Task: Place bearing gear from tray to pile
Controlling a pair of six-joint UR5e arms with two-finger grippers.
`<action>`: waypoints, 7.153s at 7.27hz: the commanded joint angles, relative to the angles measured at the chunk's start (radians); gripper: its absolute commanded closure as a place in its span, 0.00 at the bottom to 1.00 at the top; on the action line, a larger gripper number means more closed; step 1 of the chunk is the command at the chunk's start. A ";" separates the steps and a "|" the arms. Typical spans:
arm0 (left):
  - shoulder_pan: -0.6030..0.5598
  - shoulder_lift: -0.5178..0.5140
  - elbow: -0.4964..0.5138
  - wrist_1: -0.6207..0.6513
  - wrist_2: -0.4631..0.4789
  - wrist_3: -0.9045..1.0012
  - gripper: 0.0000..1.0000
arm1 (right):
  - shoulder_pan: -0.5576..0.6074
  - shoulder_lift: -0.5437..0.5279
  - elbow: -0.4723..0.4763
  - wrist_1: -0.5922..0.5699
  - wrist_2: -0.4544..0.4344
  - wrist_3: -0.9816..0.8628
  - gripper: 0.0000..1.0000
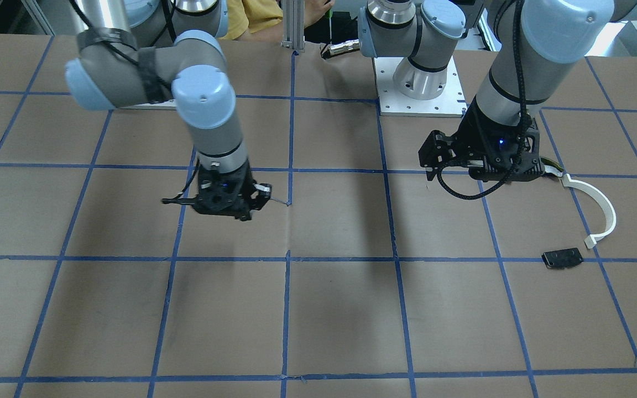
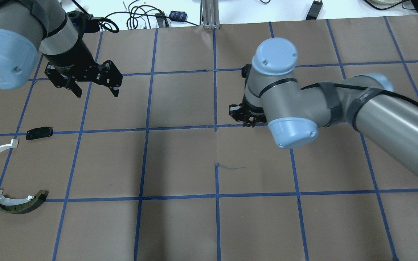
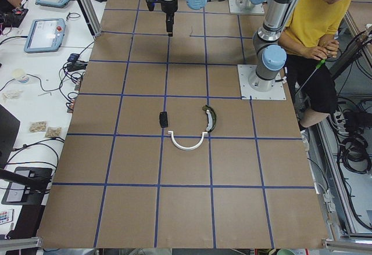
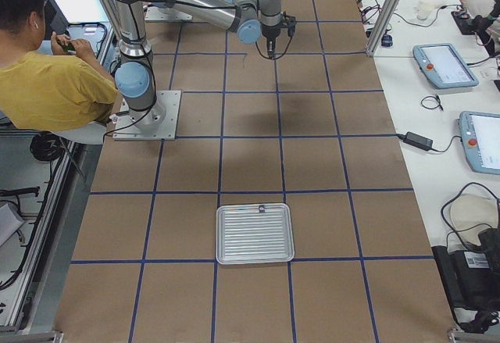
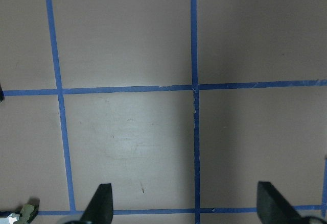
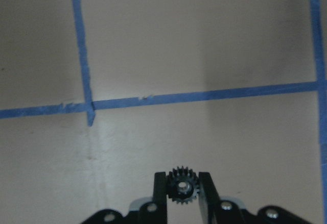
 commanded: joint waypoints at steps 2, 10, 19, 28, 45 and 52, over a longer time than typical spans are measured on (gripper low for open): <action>0.002 0.000 0.000 0.000 -0.003 0.002 0.00 | 0.143 0.149 0.004 -0.131 0.005 0.090 0.88; -0.028 -0.040 -0.030 0.088 -0.011 -0.041 0.00 | -0.531 -0.033 -0.065 0.014 -0.070 -0.785 0.00; -0.415 -0.394 -0.109 0.430 -0.084 -0.215 0.00 | -1.324 0.146 -0.101 0.037 0.047 -2.582 0.00; -0.430 -0.443 -0.132 0.420 -0.074 -0.212 0.47 | -1.324 0.265 -0.164 0.037 0.111 -2.873 0.11; 0.509 -0.307 -0.047 0.227 0.078 0.576 1.00 | -0.617 -0.071 -0.004 0.064 0.077 -1.529 0.88; 0.657 -0.362 -0.130 0.261 0.119 0.677 1.00 | 0.152 0.184 -0.067 -0.139 -0.044 -0.062 0.84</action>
